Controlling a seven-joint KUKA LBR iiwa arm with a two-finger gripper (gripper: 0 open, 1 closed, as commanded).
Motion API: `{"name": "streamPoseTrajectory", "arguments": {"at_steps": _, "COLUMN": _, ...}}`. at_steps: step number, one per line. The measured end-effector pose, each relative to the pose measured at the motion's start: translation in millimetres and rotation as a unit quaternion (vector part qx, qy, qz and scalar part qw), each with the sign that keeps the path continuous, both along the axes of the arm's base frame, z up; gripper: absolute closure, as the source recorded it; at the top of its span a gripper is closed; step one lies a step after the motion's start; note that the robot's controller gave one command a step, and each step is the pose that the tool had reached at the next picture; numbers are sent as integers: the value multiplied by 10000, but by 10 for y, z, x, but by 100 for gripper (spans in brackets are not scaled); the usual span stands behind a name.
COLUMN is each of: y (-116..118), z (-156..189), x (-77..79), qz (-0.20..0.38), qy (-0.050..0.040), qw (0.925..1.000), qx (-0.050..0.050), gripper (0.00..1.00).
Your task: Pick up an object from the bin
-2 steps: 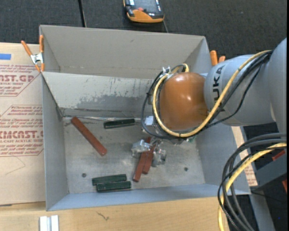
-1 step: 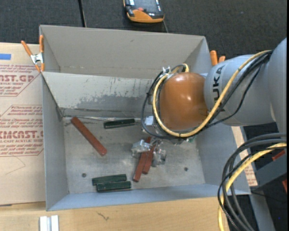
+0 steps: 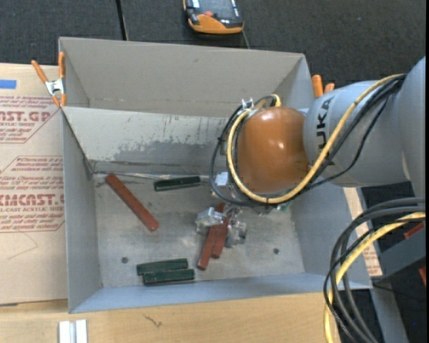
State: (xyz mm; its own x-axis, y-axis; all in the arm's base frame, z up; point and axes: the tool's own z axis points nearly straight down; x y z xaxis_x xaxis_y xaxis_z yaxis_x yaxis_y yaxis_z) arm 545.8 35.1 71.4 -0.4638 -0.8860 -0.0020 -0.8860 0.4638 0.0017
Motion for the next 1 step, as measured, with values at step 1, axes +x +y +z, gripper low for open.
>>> {"name": "streamPoseTrajectory", "arguments": {"at_steps": 1, "y": 3, "z": 63, "x": -7, "qz": -1, "qy": 10, "qw": 10000, "qx": -3, "gripper": 100}}
